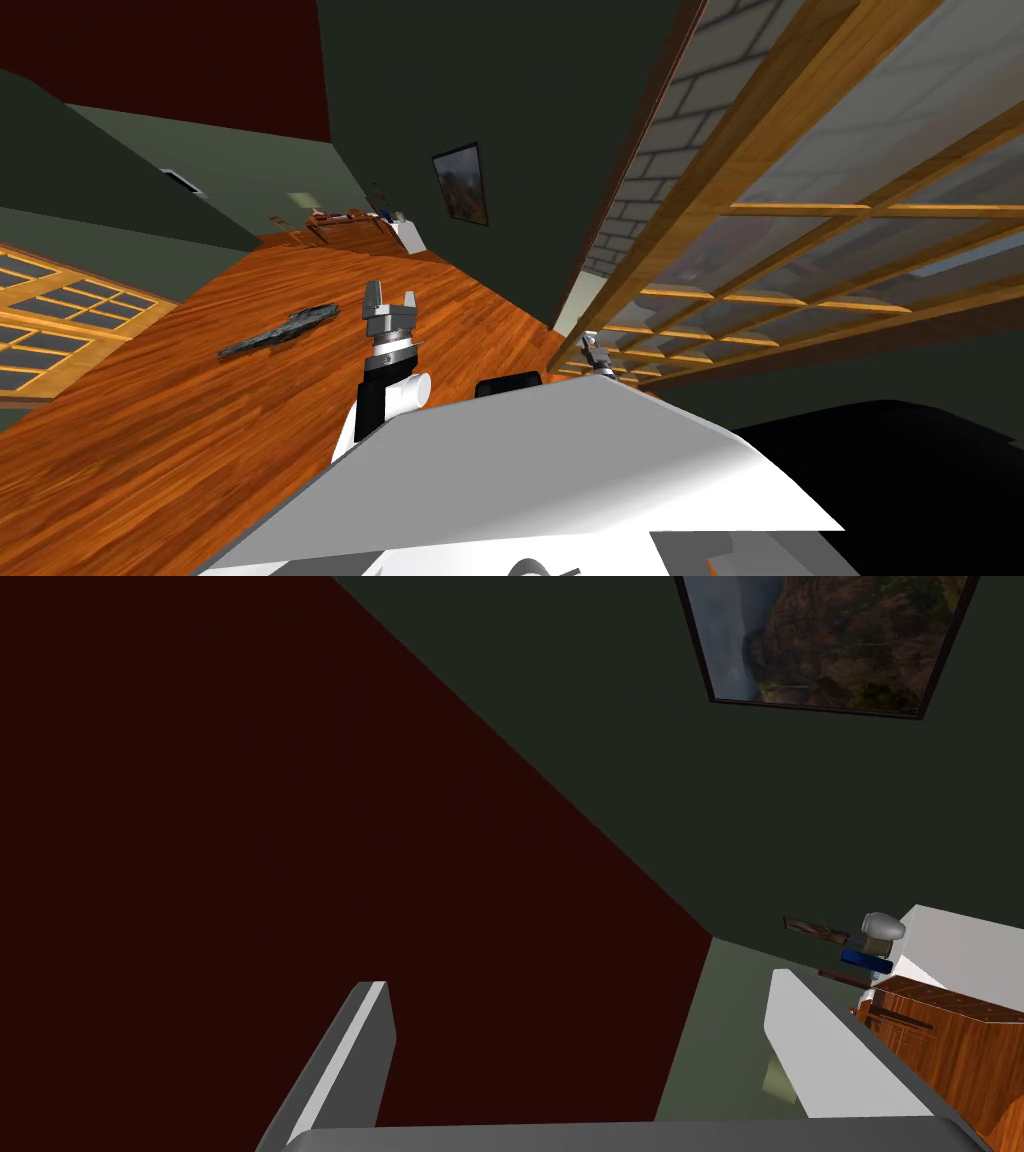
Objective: Pull the door open
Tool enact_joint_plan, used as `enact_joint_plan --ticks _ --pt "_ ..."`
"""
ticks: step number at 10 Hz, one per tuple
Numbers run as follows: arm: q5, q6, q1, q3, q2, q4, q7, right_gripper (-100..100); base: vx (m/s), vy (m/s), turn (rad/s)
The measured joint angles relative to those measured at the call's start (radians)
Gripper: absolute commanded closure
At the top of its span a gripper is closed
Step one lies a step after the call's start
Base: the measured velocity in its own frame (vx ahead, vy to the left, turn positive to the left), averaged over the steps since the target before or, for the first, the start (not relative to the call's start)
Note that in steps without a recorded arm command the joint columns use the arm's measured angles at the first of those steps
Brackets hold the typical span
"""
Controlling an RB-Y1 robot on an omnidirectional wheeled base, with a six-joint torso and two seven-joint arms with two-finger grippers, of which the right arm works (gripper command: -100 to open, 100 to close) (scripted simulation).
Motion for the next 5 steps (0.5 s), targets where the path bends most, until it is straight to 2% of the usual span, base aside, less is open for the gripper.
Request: enact_joint_plan --ticks 2,4,5 --pt "0.01 -0.008 0.007 0.016 -0.002 -0.005 -0.007 100 -0.118 -0.02 0.037" --pt "0.024 -0.018 0.02 0.037 -0.014 -0.025 -0.013 100 -0.222 -0.055 0.061" --pt "0.033 -0.032 0.02 0.05 -0.019 -0.021 -0.02 100 -0.229 -0.034 0.037"
